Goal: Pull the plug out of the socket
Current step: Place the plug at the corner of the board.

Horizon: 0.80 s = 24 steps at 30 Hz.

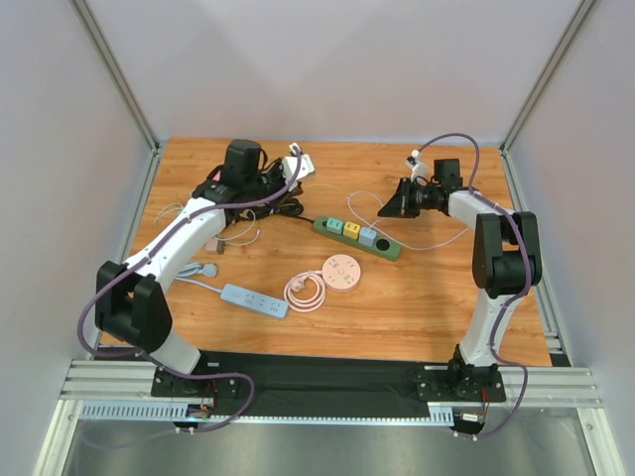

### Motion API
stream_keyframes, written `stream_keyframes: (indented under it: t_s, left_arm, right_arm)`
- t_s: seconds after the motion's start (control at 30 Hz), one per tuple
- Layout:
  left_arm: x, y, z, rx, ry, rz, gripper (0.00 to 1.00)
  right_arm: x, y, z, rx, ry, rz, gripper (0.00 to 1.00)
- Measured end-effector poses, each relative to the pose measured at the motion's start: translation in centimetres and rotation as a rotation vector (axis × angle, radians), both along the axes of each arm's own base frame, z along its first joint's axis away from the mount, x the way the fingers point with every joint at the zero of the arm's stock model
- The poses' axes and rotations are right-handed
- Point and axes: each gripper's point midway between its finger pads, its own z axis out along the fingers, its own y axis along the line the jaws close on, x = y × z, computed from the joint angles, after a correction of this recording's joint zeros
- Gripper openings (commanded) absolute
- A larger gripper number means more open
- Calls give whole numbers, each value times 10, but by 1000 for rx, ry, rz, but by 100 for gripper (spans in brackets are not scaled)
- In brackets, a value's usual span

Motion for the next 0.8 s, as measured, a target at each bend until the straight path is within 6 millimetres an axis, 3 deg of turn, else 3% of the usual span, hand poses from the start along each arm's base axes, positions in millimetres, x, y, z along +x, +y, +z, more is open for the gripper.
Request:
stream_keyframes:
  t_s: [0.1,0.27,0.43,0.57,0.8]
  left_arm:
    - [-1,12,6,-114,15,-3,0]
    - [10,63,-5,-337,125,127,0]
    - [22,99,23,-564,165,203,0]
    - [21,104,47,-655,165,173,0]
    - [13,95,58,-714,239,106,0]
  right_arm:
    - [1,-2,-1,-7,0,-9,0]
    - [4,-7,-2,-12,2,-27,0]
    - [5,-9,-1,-9,5,-34,0]
    - [5,-9,-1,-8,5,-36,0]
    - [6,-11,0,1,8,-40,0]
